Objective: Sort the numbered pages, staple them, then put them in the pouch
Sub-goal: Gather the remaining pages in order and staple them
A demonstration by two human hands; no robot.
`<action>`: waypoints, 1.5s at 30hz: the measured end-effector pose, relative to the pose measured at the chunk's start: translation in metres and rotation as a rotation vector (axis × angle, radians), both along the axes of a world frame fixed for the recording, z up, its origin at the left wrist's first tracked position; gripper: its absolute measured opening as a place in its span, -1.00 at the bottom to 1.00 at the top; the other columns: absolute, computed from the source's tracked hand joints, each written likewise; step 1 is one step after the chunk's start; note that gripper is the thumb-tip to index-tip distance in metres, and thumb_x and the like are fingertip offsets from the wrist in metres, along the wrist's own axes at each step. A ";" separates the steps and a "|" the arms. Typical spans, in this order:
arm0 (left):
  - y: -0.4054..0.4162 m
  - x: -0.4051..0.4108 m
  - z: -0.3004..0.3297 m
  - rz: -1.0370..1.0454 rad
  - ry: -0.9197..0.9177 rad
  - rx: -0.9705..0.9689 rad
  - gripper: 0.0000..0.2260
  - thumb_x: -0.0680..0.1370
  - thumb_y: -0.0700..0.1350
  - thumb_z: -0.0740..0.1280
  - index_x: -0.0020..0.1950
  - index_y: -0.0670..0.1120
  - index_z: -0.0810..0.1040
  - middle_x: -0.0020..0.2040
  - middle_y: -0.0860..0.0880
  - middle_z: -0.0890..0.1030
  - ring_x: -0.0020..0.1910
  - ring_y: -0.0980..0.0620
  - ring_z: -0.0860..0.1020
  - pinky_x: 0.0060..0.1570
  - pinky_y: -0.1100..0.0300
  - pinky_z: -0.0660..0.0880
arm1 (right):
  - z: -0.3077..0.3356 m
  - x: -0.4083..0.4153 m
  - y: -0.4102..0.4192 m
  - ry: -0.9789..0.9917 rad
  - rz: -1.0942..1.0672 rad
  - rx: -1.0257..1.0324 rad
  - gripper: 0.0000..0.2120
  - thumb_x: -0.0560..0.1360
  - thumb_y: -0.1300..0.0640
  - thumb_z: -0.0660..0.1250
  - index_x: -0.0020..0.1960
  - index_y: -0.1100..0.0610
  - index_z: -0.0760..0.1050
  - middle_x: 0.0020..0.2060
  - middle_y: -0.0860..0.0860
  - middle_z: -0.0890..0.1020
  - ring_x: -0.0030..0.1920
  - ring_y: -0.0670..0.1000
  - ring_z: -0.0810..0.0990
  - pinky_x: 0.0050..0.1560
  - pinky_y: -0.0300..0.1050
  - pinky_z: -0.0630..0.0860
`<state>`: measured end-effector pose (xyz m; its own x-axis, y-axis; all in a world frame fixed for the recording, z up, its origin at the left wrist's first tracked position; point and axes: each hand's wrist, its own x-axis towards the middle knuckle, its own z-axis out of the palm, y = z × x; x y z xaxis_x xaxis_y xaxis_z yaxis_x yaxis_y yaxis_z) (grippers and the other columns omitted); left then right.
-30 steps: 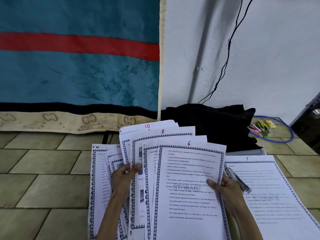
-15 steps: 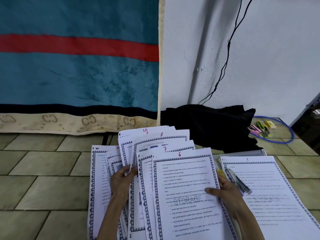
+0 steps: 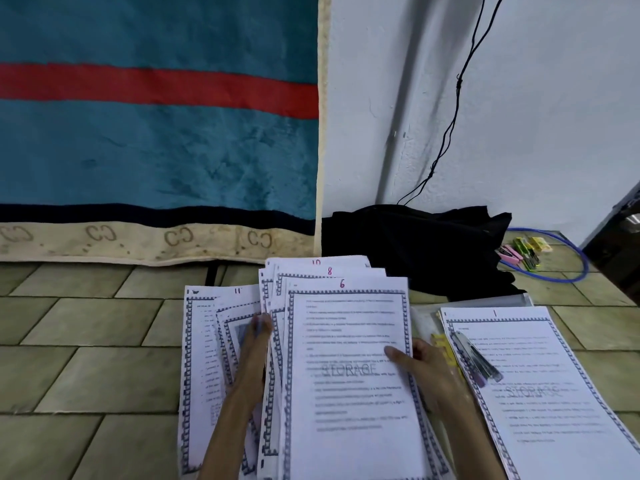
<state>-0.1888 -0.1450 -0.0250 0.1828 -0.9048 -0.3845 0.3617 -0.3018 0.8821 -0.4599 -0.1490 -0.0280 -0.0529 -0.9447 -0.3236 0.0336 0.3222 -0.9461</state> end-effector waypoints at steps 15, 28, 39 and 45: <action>0.004 -0.030 0.112 -0.023 -0.248 -0.584 -0.76 0.26 -0.05 0.48 -0.10 0.12 0.62 -0.17 0.21 0.69 -0.10 0.15 0.65 -0.07 0.20 0.61 | 0.109 0.014 0.002 -0.096 0.036 -0.458 -0.80 0.28 0.20 0.54 -0.14 0.01 0.64 -0.17 -0.11 0.72 -0.10 -0.08 0.69 -0.14 -0.24 0.58; 0.017 -0.014 0.073 -0.057 -0.598 -0.401 -0.61 0.34 -0.25 0.51 0.12 -0.10 0.50 0.03 0.01 0.58 -0.02 0.10 0.58 -0.03 0.31 0.53 | 0.082 0.020 0.001 0.162 0.117 -0.469 -0.71 0.28 0.29 0.54 -0.08 0.03 0.61 -0.24 -0.22 0.70 -0.14 -0.17 0.68 -0.13 -0.25 0.62; 0.015 -0.017 0.055 -0.082 -0.601 -0.259 -0.60 0.37 -0.19 0.50 0.17 -0.11 0.52 0.05 -0.02 0.59 0.00 0.06 0.55 -0.01 0.28 0.48 | 0.066 0.038 0.005 0.097 0.088 -0.383 -0.73 0.29 0.34 0.53 -0.07 0.12 0.59 -0.20 -0.12 0.65 -0.30 -0.31 0.63 -0.32 -0.44 0.50; 0.022 -0.032 0.056 0.020 -0.449 -0.206 -0.70 0.36 -0.24 0.50 -0.02 -0.01 0.50 -0.01 0.00 0.56 -0.06 0.06 0.55 0.04 0.21 0.44 | 0.059 0.044 0.004 0.057 0.078 -0.407 -0.70 0.29 0.34 0.52 -0.17 -0.03 0.61 -0.28 -0.21 0.70 -0.20 -0.18 0.68 -0.23 -0.32 0.56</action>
